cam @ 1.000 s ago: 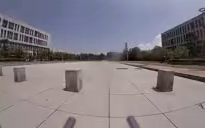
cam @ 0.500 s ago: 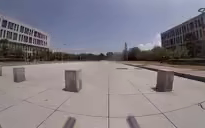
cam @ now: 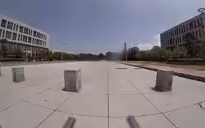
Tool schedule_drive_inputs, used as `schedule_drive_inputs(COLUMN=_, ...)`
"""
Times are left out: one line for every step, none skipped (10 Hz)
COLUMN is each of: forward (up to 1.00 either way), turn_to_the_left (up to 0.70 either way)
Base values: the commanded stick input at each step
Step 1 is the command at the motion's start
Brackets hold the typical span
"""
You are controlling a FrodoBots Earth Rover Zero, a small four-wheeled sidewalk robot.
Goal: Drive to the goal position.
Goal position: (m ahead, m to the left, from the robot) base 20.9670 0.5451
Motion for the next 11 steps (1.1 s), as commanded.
schedule_drive_inputs(forward=0.00, turn_to_the_left=-0.45)
schedule_drive_inputs(forward=0.00, turn_to_the_left=-0.35)
schedule_drive_inputs(forward=0.00, turn_to_the_left=0.00)
schedule_drive_inputs(forward=0.00, turn_to_the_left=0.00)
schedule_drive_inputs(forward=0.00, turn_to_the_left=0.00)
schedule_drive_inputs(forward=0.00, turn_to_the_left=-0.45)
schedule_drive_inputs(forward=0.00, turn_to_the_left=-0.45)
schedule_drive_inputs(forward=0.00, turn_to_the_left=-0.45)
schedule_drive_inputs(forward=0.34, turn_to_the_left=-0.39)
schedule_drive_inputs(forward=1.00, turn_to_the_left=-0.27)
schedule_drive_inputs(forward=1.00, turn_to_the_left=-0.27)
